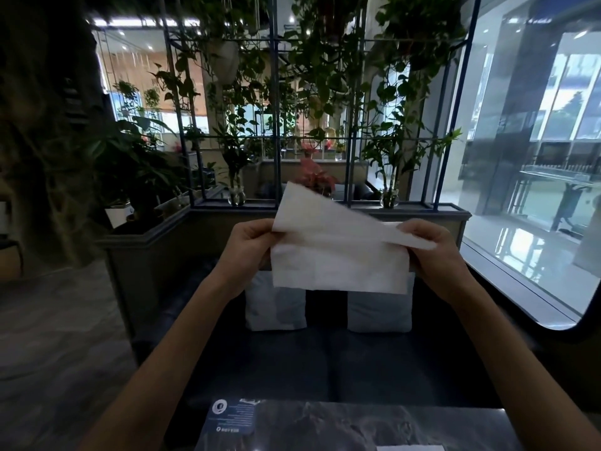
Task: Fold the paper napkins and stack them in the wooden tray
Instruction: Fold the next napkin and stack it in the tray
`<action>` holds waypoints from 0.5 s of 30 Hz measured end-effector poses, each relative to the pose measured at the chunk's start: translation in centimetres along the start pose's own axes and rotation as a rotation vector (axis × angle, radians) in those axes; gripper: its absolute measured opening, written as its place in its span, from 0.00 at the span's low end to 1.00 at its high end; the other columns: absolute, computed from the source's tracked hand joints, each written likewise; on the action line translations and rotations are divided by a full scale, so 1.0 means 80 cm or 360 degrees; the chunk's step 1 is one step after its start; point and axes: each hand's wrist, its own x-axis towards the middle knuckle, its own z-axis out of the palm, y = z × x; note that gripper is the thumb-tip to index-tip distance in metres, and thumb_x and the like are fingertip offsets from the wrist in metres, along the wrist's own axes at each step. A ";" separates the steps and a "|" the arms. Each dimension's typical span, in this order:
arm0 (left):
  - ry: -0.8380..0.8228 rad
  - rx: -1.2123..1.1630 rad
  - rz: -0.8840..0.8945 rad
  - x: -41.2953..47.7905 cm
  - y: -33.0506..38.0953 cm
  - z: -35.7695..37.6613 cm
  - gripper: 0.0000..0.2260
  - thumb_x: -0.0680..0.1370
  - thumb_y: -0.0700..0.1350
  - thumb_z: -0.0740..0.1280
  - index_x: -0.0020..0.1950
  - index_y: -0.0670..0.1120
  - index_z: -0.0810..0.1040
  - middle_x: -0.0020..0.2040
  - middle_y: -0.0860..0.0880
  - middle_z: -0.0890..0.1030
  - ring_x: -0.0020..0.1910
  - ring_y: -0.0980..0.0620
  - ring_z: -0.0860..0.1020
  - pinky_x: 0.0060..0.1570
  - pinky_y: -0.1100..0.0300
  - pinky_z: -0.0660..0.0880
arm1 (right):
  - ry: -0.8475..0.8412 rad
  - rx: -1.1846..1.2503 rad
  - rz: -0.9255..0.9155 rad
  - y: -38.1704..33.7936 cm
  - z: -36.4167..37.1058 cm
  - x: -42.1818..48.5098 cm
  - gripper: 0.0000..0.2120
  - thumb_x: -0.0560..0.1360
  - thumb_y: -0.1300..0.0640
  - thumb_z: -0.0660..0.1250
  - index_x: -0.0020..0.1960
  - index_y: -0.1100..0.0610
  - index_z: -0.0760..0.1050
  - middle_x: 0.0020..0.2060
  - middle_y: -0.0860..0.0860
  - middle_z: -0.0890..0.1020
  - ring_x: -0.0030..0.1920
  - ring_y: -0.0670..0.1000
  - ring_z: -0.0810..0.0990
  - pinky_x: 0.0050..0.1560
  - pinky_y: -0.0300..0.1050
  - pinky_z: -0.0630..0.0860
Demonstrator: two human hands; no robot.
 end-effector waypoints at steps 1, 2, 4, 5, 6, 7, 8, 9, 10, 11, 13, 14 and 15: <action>0.0015 -0.0002 0.0016 0.001 0.001 -0.003 0.16 0.81 0.34 0.63 0.45 0.49 0.87 0.47 0.47 0.87 0.48 0.44 0.83 0.47 0.49 0.81 | -0.0012 -0.0004 -0.0037 -0.001 0.001 0.001 0.21 0.79 0.69 0.63 0.34 0.50 0.83 0.35 0.48 0.82 0.33 0.46 0.80 0.30 0.39 0.77; 0.0018 0.0009 0.0038 0.000 0.003 -0.004 0.17 0.81 0.33 0.62 0.44 0.49 0.87 0.46 0.47 0.86 0.47 0.44 0.83 0.46 0.48 0.81 | -0.0015 -0.0015 -0.0064 -0.003 0.002 0.001 0.23 0.80 0.69 0.62 0.34 0.50 0.84 0.35 0.46 0.83 0.33 0.45 0.80 0.29 0.38 0.76; 0.0030 0.0031 0.0072 -0.001 0.005 -0.005 0.16 0.81 0.34 0.62 0.43 0.47 0.87 0.46 0.47 0.85 0.43 0.47 0.82 0.39 0.51 0.80 | 0.0009 -0.0060 -0.0091 -0.006 0.006 0.002 0.23 0.80 0.68 0.62 0.35 0.49 0.85 0.37 0.45 0.84 0.34 0.44 0.81 0.29 0.39 0.76; 0.0046 0.0030 0.0080 -0.001 0.006 -0.005 0.14 0.81 0.35 0.62 0.45 0.45 0.86 0.46 0.47 0.84 0.40 0.49 0.81 0.35 0.55 0.78 | 0.0028 -0.0069 -0.0096 -0.008 0.008 0.001 0.22 0.80 0.67 0.62 0.36 0.49 0.85 0.37 0.45 0.84 0.33 0.43 0.81 0.28 0.38 0.75; 0.0067 0.0026 0.0082 -0.002 0.006 -0.006 0.12 0.81 0.35 0.62 0.48 0.44 0.85 0.46 0.47 0.84 0.39 0.52 0.81 0.34 0.59 0.77 | 0.0042 -0.0071 -0.0098 -0.008 0.010 0.002 0.19 0.80 0.67 0.62 0.39 0.52 0.85 0.37 0.46 0.84 0.32 0.41 0.80 0.27 0.36 0.74; 0.0084 0.0013 0.0081 -0.002 0.006 -0.006 0.11 0.81 0.35 0.62 0.49 0.43 0.84 0.47 0.48 0.84 0.40 0.53 0.82 0.35 0.61 0.78 | 0.0049 -0.0070 -0.0100 -0.009 0.011 0.002 0.17 0.80 0.68 0.62 0.41 0.56 0.85 0.37 0.47 0.83 0.30 0.40 0.79 0.25 0.35 0.72; 0.0091 0.0005 0.0086 -0.002 0.007 -0.006 0.10 0.81 0.35 0.62 0.51 0.43 0.83 0.48 0.48 0.85 0.42 0.53 0.83 0.37 0.62 0.79 | 0.0058 -0.0072 -0.0100 -0.010 0.011 0.002 0.15 0.80 0.68 0.61 0.44 0.58 0.83 0.37 0.48 0.82 0.29 0.39 0.78 0.25 0.34 0.72; 0.0092 -0.0002 0.0091 -0.001 0.007 -0.007 0.10 0.81 0.35 0.62 0.52 0.43 0.83 0.49 0.48 0.85 0.43 0.53 0.83 0.38 0.62 0.80 | 0.0062 -0.0071 -0.0105 -0.011 0.011 0.002 0.13 0.80 0.69 0.61 0.45 0.60 0.83 0.37 0.47 0.83 0.29 0.39 0.79 0.25 0.33 0.72; 0.0085 -0.0002 0.0104 -0.002 0.008 -0.007 0.09 0.82 0.36 0.62 0.53 0.42 0.83 0.48 0.47 0.84 0.42 0.55 0.83 0.37 0.64 0.79 | 0.0065 -0.0065 -0.0112 -0.011 0.011 0.002 0.12 0.80 0.69 0.61 0.45 0.61 0.82 0.36 0.45 0.84 0.31 0.39 0.80 0.26 0.33 0.73; 0.0081 0.0003 0.0112 -0.003 0.009 -0.006 0.09 0.82 0.36 0.61 0.55 0.40 0.82 0.47 0.45 0.84 0.37 0.58 0.82 0.34 0.66 0.77 | 0.0063 -0.0057 -0.0120 -0.010 0.010 0.001 0.12 0.80 0.69 0.61 0.46 0.61 0.82 0.36 0.43 0.85 0.32 0.39 0.81 0.28 0.33 0.74; 0.0086 0.0011 0.0124 -0.005 0.012 -0.003 0.10 0.82 0.35 0.60 0.59 0.35 0.78 0.45 0.44 0.81 0.28 0.61 0.79 0.28 0.71 0.73 | 0.0053 -0.0052 -0.0130 -0.009 0.008 0.001 0.10 0.80 0.69 0.62 0.47 0.62 0.82 0.37 0.41 0.85 0.36 0.40 0.83 0.31 0.33 0.76; 0.0089 0.0001 0.0119 -0.005 0.012 -0.002 0.11 0.83 0.35 0.60 0.61 0.34 0.78 0.45 0.44 0.81 0.28 0.61 0.79 0.27 0.71 0.73 | 0.0052 -0.0053 -0.0130 -0.009 0.007 0.001 0.10 0.80 0.69 0.62 0.47 0.62 0.82 0.37 0.41 0.86 0.37 0.40 0.84 0.32 0.33 0.77; 0.0092 -0.0009 0.0108 -0.005 0.012 -0.002 0.11 0.83 0.36 0.60 0.61 0.34 0.77 0.45 0.44 0.82 0.29 0.61 0.79 0.28 0.71 0.73 | 0.0049 -0.0053 -0.0131 -0.009 0.007 0.000 0.10 0.79 0.68 0.63 0.47 0.62 0.82 0.37 0.41 0.86 0.38 0.40 0.84 0.32 0.33 0.77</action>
